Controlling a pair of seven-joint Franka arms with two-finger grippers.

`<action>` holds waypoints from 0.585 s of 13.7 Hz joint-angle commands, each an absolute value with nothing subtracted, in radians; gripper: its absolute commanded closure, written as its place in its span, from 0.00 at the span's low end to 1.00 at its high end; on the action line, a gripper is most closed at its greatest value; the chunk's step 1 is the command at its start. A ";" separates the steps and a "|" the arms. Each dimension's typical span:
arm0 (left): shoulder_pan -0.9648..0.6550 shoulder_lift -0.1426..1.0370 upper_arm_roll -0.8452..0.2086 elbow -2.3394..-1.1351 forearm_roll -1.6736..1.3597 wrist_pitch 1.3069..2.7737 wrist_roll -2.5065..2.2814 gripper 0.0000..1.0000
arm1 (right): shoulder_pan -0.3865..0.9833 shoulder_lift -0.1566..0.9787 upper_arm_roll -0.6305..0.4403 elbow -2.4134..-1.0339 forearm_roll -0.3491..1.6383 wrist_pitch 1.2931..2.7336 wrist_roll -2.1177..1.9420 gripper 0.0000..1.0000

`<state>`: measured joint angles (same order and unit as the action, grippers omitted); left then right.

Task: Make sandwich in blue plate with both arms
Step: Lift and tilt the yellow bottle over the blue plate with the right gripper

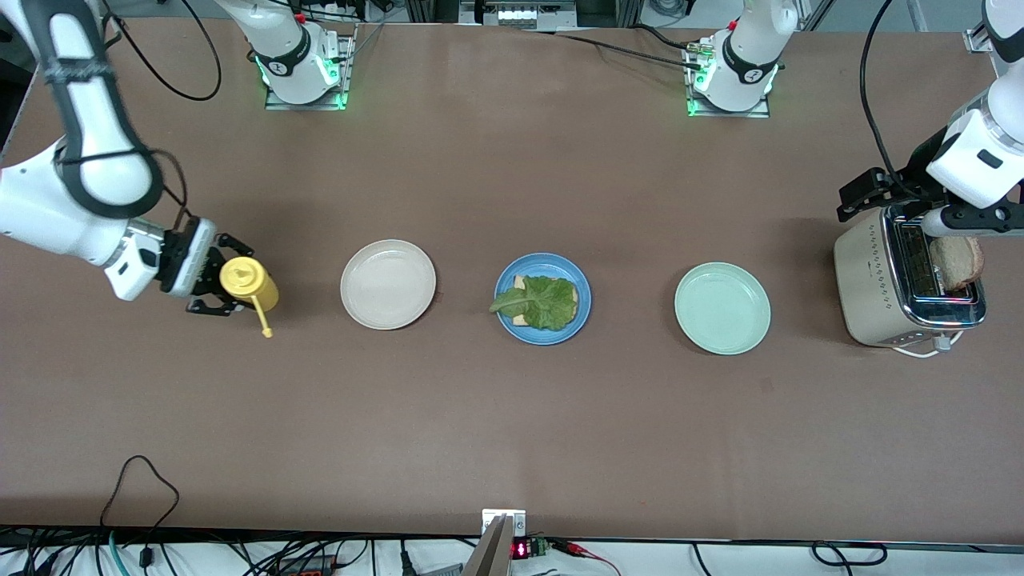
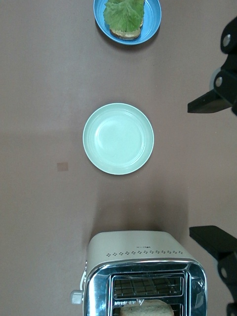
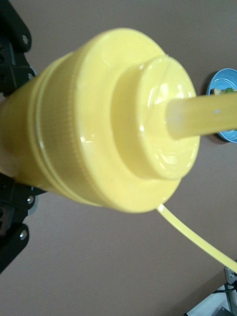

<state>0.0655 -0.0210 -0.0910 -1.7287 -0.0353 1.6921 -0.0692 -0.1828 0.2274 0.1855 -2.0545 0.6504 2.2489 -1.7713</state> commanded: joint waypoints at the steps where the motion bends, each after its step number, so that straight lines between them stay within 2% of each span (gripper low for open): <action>1: 0.069 0.008 -0.094 -1.697 -0.034 1.681 -0.055 0.00 | -0.097 0.164 0.216 -2.079 0.560 2.298 -1.547 1.00; 6: 0.072 0.031 -0.089 -1.695 -0.035 1.687 -0.069 0.00 | 0.108 0.140 0.242 -2.054 0.277 2.355 -1.046 1.00; 8: 0.072 0.031 -0.091 -1.695 -0.032 1.689 -0.067 0.00 | 0.214 0.153 0.242 -2.022 0.104 2.353 -0.832 1.00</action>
